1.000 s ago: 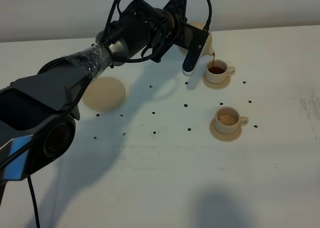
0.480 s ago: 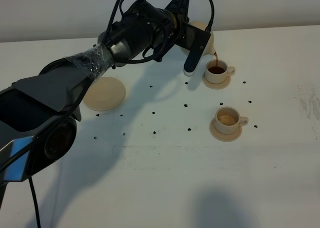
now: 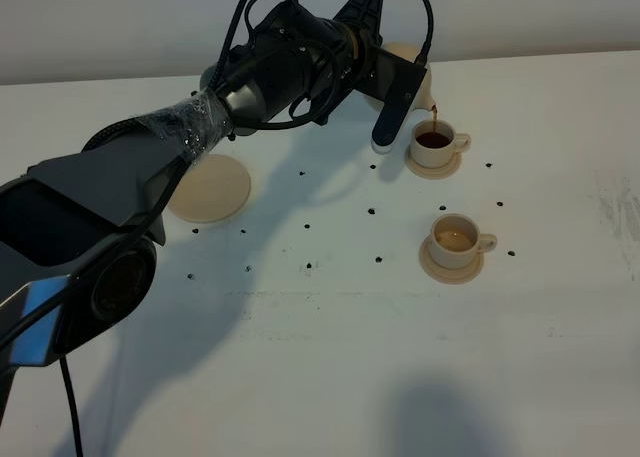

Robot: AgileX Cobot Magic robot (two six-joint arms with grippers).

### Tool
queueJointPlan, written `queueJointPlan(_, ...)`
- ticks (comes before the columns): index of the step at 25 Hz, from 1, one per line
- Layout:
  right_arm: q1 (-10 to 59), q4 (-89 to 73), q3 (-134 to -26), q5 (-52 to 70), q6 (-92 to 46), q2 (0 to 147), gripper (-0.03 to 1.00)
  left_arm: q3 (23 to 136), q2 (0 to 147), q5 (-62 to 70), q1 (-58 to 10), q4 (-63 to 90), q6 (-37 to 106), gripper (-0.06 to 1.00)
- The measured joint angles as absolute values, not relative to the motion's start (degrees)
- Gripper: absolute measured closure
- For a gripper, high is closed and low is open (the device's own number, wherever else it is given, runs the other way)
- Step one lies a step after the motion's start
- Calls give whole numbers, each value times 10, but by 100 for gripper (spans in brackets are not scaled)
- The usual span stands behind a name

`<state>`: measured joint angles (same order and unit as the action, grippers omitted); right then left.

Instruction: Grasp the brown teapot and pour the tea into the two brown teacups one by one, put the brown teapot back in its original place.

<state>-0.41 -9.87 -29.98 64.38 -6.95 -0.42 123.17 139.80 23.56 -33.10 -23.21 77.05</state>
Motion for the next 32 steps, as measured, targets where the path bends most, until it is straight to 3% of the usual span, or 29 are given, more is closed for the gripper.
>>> queueJointPlan(32, -4, -99, -300, 644, -69, -4, 74, 1232, 1398, 236, -338, -247, 797, 85)
